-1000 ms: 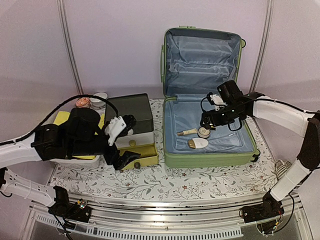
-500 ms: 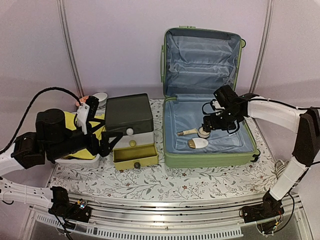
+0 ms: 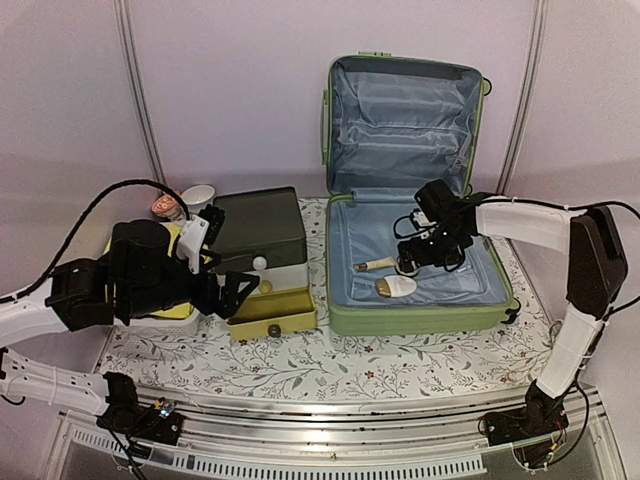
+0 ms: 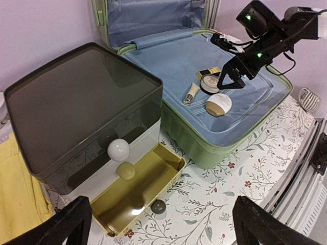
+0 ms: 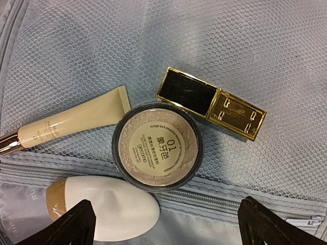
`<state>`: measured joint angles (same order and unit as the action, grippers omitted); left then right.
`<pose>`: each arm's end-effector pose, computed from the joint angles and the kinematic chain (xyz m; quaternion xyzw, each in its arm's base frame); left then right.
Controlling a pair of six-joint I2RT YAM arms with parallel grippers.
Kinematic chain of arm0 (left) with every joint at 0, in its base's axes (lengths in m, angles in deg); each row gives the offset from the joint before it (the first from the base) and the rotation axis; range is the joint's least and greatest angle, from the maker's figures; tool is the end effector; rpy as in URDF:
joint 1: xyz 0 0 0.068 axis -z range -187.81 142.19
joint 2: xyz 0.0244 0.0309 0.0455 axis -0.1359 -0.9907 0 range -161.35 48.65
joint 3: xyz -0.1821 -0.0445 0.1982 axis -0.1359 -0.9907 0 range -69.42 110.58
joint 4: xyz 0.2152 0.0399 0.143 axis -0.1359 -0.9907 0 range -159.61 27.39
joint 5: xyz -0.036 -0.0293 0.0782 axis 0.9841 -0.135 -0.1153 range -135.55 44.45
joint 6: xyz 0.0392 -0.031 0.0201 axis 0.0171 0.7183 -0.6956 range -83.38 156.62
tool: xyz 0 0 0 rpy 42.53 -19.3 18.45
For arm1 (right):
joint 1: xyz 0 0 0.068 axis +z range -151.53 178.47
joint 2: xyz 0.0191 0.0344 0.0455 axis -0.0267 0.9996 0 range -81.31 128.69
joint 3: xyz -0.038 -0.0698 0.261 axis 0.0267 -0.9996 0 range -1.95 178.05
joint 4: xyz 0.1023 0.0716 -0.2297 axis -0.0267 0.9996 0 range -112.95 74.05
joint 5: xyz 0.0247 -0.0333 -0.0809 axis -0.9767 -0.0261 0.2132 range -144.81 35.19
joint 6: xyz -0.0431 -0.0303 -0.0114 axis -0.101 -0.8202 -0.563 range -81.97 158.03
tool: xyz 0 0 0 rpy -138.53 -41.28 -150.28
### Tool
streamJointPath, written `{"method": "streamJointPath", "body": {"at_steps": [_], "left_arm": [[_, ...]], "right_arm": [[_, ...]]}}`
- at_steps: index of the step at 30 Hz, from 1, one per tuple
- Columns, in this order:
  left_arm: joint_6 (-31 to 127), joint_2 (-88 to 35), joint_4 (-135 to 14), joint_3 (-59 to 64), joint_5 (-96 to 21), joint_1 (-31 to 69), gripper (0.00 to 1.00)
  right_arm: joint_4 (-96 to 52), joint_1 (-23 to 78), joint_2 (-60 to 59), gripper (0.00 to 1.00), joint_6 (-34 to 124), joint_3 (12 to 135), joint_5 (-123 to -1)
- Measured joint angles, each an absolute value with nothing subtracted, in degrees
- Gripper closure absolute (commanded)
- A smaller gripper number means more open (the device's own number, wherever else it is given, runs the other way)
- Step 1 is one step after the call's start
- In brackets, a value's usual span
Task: Open, take out, and arrange the luggage
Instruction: Open the drawer of the storage box, then pick up the makeup from the center of the board.
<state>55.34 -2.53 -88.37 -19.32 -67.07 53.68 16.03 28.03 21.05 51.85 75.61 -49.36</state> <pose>0.1051 -0.1662 0.3263 0.2142 0.8149 -0.2099 0.4960 0.3257 0.1808 0.2249 -0.1225 0.9652 0.0408 0.2277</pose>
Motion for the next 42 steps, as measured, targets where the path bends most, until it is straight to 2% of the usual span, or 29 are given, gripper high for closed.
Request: {"method": "streamJointPath", "body": {"at_steps": [1,5,6,13,22,26,31,35,39,42], "left_arm": [[55.34,-2.70,-88.37,-19.32,-66.79,52.76,0.02],[55.10,-3.31,-88.32,-19.07,-65.00,47.96,0.02],[54.86,-3.40,-88.28,-18.88,-64.08,46.43,0.02],[52.65,-4.01,-88.17,-15.99,-59.71,40.61,0.02],[50.31,-5.46,-88.21,-14.20,-57.15,38.12,0.02],[50.11,-5.46,-88.21,-14.20,-56.36,37.35,0.02],[49.94,-5.46,-88.21,-14.20,-55.38,36.17,0.02],[49.61,-5.54,-88.21,-14.20,-54.85,35.28,0.02],[49.17,-6.18,-88.17,-14.20,-54.11,34.75,0.02],[49.00,-6.53,-88.19,-14.20,-53.54,34.58,0.02]], "right_arm": [[15.64,28.03,21.23,0.02,51.61,75.61,-49.36],[14.68,28.03,22.45,0.18,50.67,75.63,-49.31],[14.48,28.03,22.89,0.20,50.63,75.63,-49.29],[14.02,28.03,26.28,0.21,50.69,76.57,-49.07],[13.69,28.03,29.66,0.16,50.89,80.70,-48.61],[13.67,28.03,31.48,0.16,50.89,82.23,-47.70],[13.56,28.03,33.14,0.22,50.95,83.36,-46.76],[13.54,28.03,33.64,0.33,51.04,83.74,-46.49],[13.43,28.03,33.64,0.38,51.09,83.91,-46.52],[13.43,28.03,33.51,0.38,51.00,83.91,-46.52]]}}
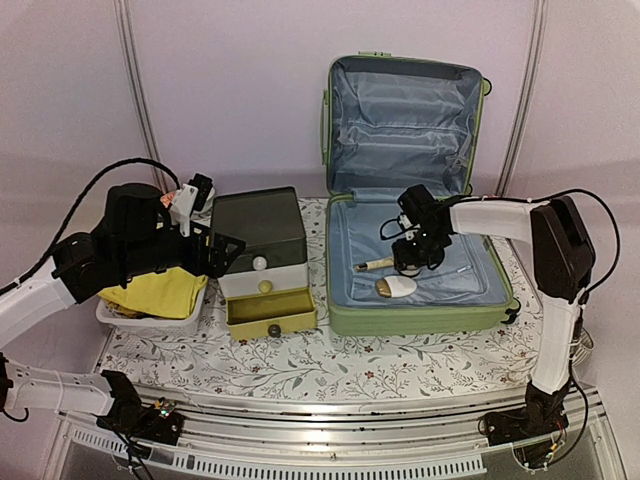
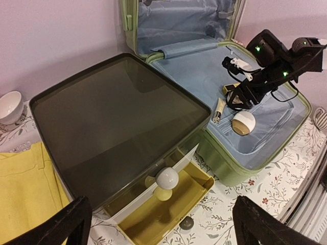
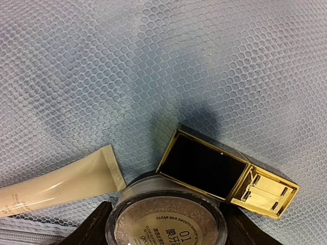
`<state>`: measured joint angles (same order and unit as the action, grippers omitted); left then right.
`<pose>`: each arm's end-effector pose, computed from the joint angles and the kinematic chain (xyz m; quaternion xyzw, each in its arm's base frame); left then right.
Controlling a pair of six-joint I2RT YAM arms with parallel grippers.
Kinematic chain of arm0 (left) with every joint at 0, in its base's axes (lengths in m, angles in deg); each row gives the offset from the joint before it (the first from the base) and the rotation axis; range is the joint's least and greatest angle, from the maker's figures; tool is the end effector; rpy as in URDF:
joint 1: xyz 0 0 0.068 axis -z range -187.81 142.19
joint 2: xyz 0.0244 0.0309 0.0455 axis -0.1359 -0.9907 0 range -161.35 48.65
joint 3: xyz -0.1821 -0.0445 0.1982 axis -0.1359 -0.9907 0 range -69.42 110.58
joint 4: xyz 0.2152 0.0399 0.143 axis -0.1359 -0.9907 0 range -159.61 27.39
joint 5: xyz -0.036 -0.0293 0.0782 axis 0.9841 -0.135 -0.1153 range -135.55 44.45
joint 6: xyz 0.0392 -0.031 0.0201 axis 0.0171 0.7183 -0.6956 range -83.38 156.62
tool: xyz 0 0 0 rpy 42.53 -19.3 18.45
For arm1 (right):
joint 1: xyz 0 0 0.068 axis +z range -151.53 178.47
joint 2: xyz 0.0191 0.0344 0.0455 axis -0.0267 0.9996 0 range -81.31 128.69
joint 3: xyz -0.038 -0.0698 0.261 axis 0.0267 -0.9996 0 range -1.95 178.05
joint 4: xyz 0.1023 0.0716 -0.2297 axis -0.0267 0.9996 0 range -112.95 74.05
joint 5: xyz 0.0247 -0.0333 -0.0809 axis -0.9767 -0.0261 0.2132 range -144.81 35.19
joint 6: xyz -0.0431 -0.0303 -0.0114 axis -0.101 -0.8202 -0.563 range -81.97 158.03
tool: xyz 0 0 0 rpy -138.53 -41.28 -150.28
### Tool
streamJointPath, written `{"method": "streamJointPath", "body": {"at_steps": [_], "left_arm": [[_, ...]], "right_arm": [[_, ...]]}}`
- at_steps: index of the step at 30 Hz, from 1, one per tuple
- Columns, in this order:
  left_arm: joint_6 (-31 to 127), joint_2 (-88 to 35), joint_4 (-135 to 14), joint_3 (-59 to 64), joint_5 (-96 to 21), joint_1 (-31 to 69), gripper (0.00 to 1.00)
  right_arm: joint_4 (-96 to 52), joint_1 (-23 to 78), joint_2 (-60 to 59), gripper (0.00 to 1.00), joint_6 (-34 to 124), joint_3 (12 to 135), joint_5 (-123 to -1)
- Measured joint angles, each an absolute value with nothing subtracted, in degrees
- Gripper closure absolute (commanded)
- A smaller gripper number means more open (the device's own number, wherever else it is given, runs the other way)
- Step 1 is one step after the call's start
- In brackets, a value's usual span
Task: Open, take out, and arrange the luggage
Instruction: Pick up the makeup from the center of the board, then place the makeup in the drawer.
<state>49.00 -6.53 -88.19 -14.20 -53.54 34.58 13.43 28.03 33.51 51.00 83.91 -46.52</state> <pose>0.1605 -0.1399 0.3434 0.1826 0.8247 -0.1925 0.4995 0.3678 0.2026 0.1877 -0.1252 0.9664 0.0115 0.2241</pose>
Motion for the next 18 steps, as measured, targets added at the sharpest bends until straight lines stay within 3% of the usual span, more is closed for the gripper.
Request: {"method": "streamJointPath", "body": {"at_steps": [18], "left_arm": [[48.85,-7.12,-87.73,-14.20,-51.03,34.38,0.02]], "right_arm": [[16.97,33.01,22.87,0.36,47.33,84.65,-47.83]]}}
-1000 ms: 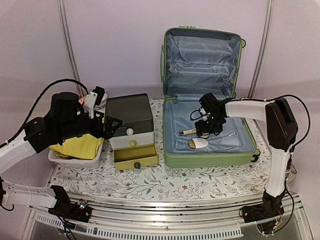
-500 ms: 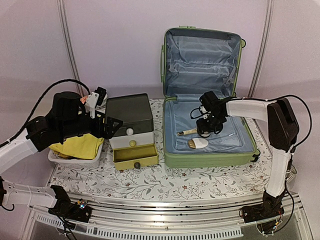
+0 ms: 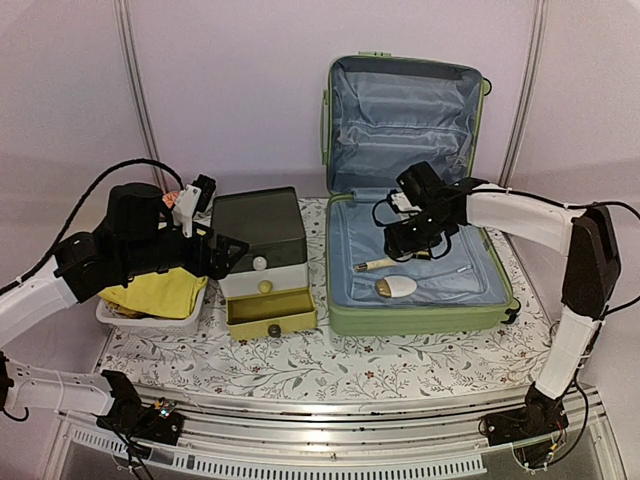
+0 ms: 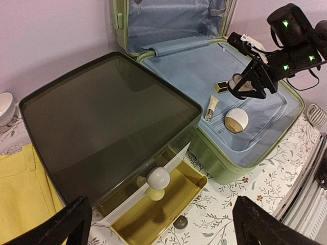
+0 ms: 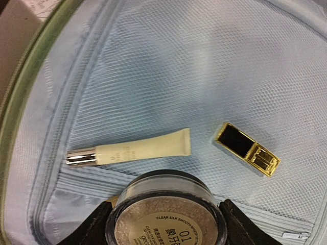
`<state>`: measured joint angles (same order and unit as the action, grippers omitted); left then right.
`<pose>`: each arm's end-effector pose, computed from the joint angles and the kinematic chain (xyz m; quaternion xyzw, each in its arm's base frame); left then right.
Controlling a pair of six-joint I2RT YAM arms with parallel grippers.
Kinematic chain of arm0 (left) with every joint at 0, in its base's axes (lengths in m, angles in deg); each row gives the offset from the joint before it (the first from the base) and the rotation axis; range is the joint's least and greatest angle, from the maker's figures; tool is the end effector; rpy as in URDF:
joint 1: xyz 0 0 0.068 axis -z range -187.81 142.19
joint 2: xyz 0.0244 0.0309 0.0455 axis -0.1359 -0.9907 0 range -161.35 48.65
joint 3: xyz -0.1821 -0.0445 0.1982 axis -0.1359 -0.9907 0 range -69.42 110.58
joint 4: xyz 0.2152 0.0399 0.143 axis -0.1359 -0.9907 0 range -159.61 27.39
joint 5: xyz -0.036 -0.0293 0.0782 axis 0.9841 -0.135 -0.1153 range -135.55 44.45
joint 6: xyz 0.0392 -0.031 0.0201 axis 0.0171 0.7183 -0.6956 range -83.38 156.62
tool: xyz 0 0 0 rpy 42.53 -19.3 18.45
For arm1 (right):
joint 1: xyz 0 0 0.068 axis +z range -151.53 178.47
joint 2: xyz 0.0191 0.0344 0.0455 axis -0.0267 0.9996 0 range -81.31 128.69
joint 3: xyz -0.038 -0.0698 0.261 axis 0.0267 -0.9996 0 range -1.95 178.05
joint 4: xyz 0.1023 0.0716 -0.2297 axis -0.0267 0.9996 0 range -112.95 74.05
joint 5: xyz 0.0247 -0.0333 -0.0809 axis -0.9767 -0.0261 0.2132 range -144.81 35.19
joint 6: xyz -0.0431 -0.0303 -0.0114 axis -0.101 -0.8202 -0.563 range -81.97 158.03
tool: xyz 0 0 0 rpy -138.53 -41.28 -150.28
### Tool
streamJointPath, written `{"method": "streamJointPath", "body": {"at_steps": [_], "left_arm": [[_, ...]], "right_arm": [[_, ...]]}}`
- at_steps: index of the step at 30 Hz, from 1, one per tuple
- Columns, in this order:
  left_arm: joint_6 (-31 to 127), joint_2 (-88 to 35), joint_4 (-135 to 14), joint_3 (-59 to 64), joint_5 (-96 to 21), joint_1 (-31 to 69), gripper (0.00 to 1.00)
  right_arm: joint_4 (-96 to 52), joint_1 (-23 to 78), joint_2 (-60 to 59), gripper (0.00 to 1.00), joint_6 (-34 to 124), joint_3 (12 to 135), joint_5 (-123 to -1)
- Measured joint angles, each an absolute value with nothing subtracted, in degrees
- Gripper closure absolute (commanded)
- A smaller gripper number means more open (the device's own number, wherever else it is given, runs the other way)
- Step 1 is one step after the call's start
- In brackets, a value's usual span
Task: Open, take out, and arrange the luggage
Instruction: Place the makeup in the drawer.
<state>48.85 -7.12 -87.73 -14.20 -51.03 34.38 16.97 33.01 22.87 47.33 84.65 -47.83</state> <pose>0.1621 -0.1424 0.3421 0.1940 0.8234 -0.2072 0.4914 0.3280 0.2205 0.2605 -0.1927 0.9388 0.0501 0.2810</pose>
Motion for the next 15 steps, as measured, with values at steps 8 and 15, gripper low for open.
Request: {"method": "streamJointPath", "body": {"at_steps": [8,15], "left_arm": [[49.17,-7.14,-87.78,-14.59,-51.31,34.34,0.02],[50.84,-7.75,-88.24,-14.62,-52.60,32.98,0.02]], "right_arm": [[17.69,37.97,17.51,0.37,44.53,85.16,-53.18],[16.84,42.81,13.91,0.37,41.75,86.77,-59.21]]}}
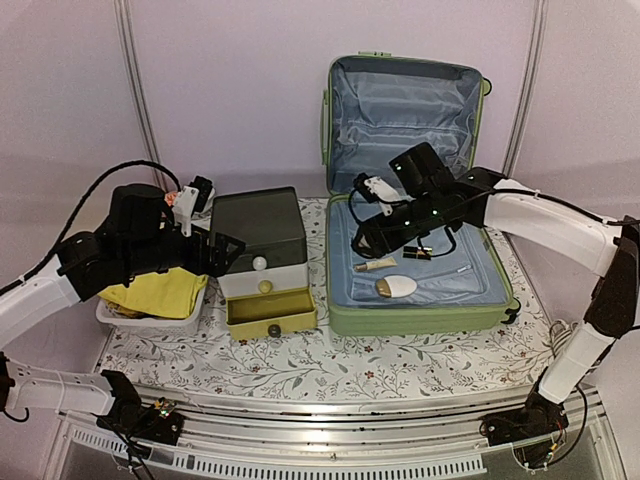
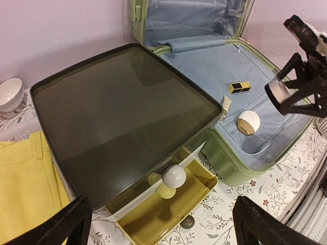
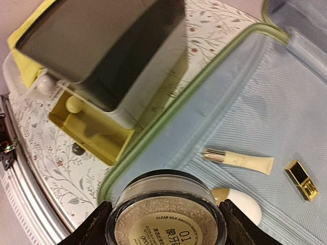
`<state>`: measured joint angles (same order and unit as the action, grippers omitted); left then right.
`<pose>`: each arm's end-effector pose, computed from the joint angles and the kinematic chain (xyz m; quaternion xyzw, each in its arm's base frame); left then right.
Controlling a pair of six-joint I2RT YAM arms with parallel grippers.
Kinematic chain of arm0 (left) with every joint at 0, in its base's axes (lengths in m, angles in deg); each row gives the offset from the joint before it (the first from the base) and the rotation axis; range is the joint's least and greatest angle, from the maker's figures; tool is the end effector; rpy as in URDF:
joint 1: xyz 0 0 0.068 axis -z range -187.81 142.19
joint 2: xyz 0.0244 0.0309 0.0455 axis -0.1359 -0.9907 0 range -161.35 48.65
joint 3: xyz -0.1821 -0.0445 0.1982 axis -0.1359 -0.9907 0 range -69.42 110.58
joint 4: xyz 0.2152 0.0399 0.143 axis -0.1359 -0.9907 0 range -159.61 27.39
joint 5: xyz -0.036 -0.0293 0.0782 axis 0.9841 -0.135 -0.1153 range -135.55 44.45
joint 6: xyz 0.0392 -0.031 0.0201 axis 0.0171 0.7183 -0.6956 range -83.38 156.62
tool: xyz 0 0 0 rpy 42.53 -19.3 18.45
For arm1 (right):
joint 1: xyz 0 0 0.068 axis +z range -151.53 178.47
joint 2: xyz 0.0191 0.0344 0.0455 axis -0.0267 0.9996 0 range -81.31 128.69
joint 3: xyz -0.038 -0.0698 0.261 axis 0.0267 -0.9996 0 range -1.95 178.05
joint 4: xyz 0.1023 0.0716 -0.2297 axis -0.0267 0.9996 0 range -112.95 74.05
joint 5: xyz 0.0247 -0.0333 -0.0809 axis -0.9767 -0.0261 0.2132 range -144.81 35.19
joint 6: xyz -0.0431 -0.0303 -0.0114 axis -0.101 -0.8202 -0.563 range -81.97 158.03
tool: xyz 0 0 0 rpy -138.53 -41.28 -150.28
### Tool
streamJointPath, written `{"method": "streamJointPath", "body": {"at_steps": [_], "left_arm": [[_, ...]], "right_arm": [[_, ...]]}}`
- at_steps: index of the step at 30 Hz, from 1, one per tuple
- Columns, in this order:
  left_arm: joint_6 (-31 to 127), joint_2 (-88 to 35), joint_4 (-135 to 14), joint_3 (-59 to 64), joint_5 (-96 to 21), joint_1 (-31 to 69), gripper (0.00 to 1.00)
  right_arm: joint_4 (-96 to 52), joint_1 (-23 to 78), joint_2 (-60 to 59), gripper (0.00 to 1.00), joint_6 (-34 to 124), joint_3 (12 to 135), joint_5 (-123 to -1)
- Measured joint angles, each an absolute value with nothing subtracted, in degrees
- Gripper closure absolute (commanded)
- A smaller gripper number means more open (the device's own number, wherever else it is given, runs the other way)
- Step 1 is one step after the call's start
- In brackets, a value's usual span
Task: Open, take out, and arrange the luggage
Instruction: Place the makeup in the drawer.
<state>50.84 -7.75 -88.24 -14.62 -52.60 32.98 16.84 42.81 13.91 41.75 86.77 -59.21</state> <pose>0.1677 -0.1390 0.3366 0.1647 0.8366 -0.1936 0.4853 0.2627 0.2605 0.3292 -0.3353 0.8648 0.1841 0.3252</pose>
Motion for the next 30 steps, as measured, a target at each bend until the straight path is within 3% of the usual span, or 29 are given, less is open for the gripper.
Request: {"method": "streamJointPath", "body": {"at_steps": [18,30], "left_arm": [[60.54,-4.54,-87.40,-22.51,-44.65,31.65,0.03],[67.80,-4.25,-84.63,-30.46,-39.73,31.65,0.07]], "right_arm": [[2.66,58.87,14.23,0.38,43.44,80.79,-67.19],[-12.93,61.10,21.93,0.40,51.72,73.75,-61.27]]}}
